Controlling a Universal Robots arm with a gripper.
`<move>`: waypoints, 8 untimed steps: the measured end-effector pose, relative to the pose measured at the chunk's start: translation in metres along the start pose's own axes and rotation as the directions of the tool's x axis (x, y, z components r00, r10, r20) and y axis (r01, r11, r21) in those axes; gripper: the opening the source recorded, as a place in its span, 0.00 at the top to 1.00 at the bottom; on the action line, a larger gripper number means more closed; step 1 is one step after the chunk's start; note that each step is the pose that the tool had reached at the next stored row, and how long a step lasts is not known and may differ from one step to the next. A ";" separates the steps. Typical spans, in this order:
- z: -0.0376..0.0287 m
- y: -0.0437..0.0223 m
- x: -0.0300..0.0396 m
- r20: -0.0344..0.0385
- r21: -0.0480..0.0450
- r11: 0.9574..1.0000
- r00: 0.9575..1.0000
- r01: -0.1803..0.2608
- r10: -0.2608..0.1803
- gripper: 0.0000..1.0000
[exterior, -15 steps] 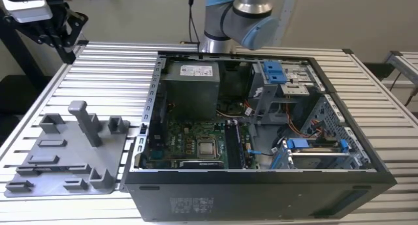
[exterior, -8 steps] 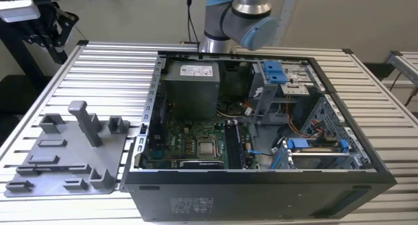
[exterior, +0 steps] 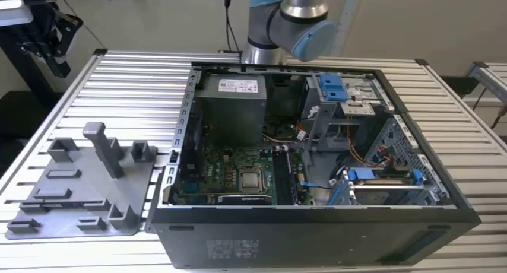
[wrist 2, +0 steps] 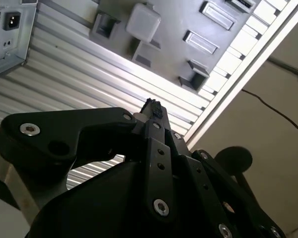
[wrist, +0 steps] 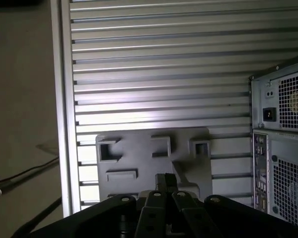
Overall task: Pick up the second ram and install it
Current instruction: 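Reach for the second ram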
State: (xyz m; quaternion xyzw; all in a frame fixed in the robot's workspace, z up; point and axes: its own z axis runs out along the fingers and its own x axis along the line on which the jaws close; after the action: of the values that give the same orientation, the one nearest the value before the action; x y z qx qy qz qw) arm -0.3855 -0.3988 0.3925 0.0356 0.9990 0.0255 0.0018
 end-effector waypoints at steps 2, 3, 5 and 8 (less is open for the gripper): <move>0.0000 -0.0002 0.0036 -0.004 0.000 1.000 1.000 0.000 0.000 0.89; 0.0000 -0.0004 0.0052 -0.006 0.000 1.000 1.000 0.000 0.000 0.89; 0.0000 -0.0006 0.0086 -0.009 0.001 1.000 1.000 -0.001 0.001 0.89; 0.0000 -0.0009 0.0131 -0.015 0.001 1.000 1.000 -0.001 0.001 0.89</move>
State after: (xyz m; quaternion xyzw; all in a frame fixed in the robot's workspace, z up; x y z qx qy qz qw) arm -0.3987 -0.3988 0.3924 0.0358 0.9990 0.0253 -0.0057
